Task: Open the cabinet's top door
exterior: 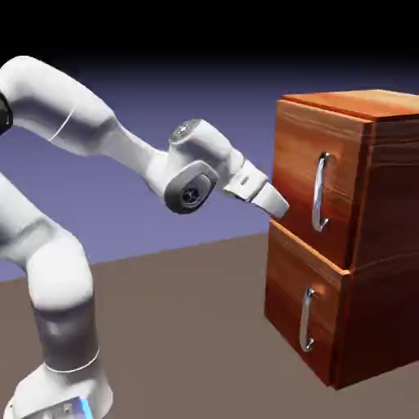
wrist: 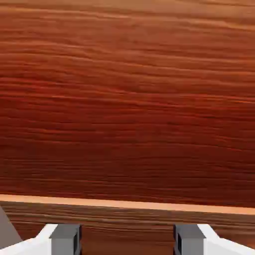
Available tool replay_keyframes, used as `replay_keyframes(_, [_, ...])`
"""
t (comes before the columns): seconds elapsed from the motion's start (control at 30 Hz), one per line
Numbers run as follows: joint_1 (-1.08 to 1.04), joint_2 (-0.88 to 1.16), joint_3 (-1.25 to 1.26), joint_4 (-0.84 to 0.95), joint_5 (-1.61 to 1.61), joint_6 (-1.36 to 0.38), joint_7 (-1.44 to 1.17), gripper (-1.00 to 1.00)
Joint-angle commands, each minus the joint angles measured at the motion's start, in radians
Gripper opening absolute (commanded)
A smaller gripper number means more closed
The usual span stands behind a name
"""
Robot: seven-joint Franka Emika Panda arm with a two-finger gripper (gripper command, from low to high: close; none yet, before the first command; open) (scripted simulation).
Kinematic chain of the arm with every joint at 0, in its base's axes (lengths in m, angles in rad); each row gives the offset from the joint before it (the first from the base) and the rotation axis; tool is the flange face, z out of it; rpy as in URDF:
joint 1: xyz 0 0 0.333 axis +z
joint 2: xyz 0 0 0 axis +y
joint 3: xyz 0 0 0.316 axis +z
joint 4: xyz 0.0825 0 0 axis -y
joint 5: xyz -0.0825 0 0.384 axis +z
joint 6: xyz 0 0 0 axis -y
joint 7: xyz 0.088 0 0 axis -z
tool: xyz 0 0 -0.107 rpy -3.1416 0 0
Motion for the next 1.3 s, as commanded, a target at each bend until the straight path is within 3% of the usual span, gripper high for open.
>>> replay_keyframes(0.0, [0.012, -0.010, -0.017, 0.004, -0.044, -0.002, -0.019, 0.00])
replay_keyframes(1.27, [0.470, -0.395, -0.677, 0.148, -1.696, -0.068, -0.742, 0.00])
